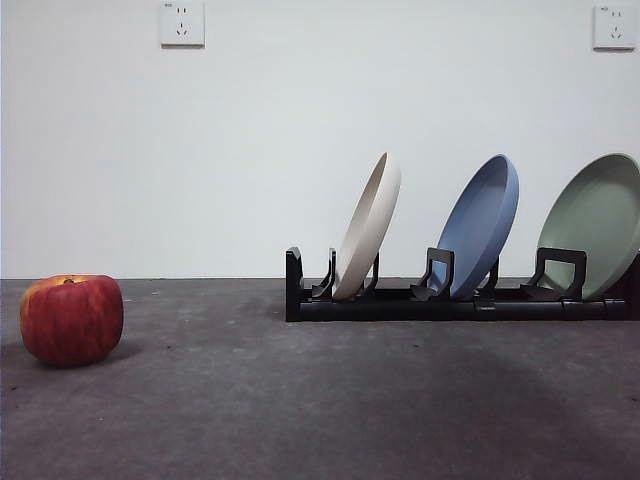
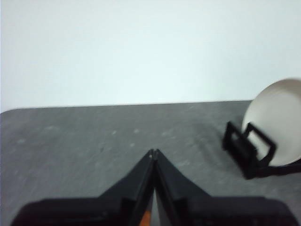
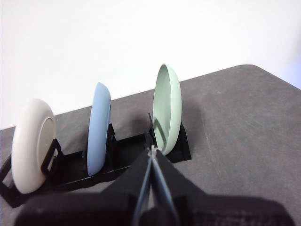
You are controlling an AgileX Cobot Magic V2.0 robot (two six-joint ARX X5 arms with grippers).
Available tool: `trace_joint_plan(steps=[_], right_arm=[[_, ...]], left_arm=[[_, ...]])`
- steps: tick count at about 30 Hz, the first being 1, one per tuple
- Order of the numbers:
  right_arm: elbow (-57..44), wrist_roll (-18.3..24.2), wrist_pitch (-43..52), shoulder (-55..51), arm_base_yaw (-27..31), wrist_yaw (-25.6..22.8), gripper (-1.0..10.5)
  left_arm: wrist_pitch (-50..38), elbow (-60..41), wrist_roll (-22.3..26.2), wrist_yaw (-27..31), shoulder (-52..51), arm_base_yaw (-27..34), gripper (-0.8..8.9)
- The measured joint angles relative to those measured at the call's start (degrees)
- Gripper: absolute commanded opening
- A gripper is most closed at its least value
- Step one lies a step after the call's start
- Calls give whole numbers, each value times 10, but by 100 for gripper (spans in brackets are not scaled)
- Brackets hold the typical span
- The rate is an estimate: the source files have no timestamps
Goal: Take the yellow plate from the plate rack,put the plate on the table,take the apple from the table,put the apple in the plate
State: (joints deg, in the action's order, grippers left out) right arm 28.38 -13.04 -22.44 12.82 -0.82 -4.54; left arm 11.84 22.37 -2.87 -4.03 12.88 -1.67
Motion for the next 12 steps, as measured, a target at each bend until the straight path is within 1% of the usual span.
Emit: trace_joint_plan(steps=[3, 6, 9, 12], right_arm=[[70, -1, -45, 47, 0, 0, -8], [133, -1, -86, 94, 0, 6, -8], [185, -1, -116, 139, 0, 23, -2], [225, -1, -148, 178, 0, 50, -2]], left_arm=[[21, 54, -2, -32, 47, 0, -5], [68, 113, -2, -70, 97, 0, -5], [132, 178, -2, -102, 151, 0, -4], [196, 246, -2, -130, 205, 0, -4]])
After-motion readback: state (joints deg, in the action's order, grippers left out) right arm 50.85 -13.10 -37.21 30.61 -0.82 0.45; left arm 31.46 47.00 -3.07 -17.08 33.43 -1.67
